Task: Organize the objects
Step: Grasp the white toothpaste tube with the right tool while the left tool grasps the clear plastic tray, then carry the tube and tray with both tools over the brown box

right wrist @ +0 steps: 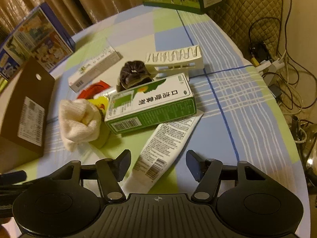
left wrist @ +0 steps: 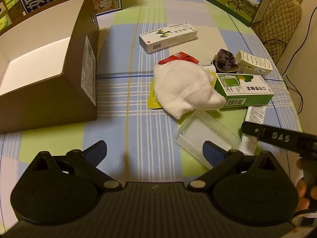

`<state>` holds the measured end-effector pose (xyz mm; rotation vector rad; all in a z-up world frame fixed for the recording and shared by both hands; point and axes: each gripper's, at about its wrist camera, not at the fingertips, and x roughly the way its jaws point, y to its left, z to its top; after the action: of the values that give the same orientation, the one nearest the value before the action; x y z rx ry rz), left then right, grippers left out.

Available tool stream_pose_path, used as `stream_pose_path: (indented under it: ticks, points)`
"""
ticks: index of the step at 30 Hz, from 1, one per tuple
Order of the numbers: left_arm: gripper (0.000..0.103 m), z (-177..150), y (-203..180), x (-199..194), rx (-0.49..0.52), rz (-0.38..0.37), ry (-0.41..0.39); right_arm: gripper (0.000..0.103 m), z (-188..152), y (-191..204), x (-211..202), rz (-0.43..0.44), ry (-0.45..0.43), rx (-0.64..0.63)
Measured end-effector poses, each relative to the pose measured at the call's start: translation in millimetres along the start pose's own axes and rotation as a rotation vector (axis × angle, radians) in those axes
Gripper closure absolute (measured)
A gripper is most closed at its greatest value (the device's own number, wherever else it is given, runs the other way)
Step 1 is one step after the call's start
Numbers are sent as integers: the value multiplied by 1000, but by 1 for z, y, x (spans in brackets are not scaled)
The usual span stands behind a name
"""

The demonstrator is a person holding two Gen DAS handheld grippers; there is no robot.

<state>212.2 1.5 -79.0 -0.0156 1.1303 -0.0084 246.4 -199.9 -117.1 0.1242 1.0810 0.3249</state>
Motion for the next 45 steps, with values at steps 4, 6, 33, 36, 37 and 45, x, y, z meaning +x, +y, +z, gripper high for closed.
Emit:
stream_pose_path:
  ticks: [4, 6, 33, 36, 37, 45]
  points:
    - [1, 3, -6, 4, 5, -9, 3, 52, -3, 2, 1, -18, -9, -76]
    - [1, 5, -11, 6, 8, -16, 5, 55, -4, 1, 0, -29, -3, -103]
    - [28, -6, -53, 51, 41, -14, 43, 69, -35, -75, -50, -31, 32, -125]
    - [30, -12, -42, 48, 43, -9, 39, 69, -34, -73, -49, -32, 29, -140]
    - [31, -12, -40, 48, 42, -11, 37, 69, -34, -72, -48, -33, 28, -150]
    - [49, -15, -47, 44, 87, -22, 8, 69, -33, -61, -40, -77, -12, -230]
